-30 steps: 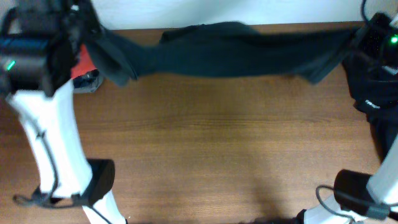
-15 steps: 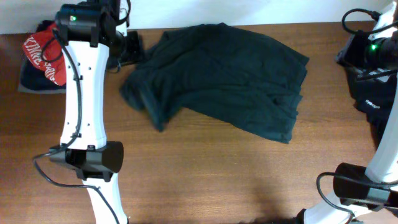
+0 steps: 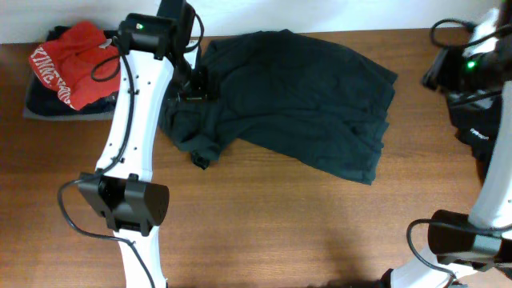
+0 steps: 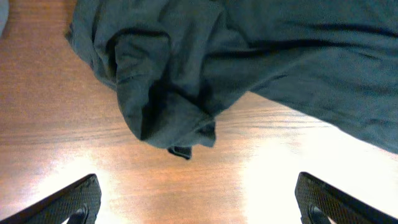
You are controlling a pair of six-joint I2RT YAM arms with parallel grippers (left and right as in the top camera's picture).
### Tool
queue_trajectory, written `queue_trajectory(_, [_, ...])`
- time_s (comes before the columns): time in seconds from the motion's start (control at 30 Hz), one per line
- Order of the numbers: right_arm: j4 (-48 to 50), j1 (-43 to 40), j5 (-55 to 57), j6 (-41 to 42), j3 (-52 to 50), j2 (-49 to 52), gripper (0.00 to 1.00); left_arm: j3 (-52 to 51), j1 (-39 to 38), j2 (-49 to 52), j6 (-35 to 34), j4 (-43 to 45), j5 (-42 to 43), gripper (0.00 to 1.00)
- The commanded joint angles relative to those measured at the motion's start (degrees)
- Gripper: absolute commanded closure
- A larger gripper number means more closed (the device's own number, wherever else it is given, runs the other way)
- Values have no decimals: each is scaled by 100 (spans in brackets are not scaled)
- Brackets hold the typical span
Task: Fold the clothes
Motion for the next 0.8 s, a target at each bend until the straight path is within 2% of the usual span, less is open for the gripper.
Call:
queue_trajectory(0.0, [-35, 197, -70, -125, -525, -42, 87, -505, 28, -127, 76, 310, -168, 1])
queue_trajectory(0.03, [-35, 245, -68, -125, -686, -42, 96, -640, 28, -127, 76, 437, -168, 1])
queue_trajectory(0.17, [11, 498, -70, -122, -1530, -42, 96, -1093, 28, -127, 72, 892, -166, 1])
queue_trajectory(0.33, [326, 802, -94, -120, -2780, -42, 96, -1172, 28, -116, 74, 1058, -168, 1])
queue_trajectory(0.63, [1875, 1123, -393, -122, -5119, -42, 96, -1172, 28, -116, 76, 1158, -173, 1])
queue_trajectory(0.77, [2723, 1110, -337, -166, -5724, -42, 96, -1172, 28, -116, 76, 1239, -170, 1])
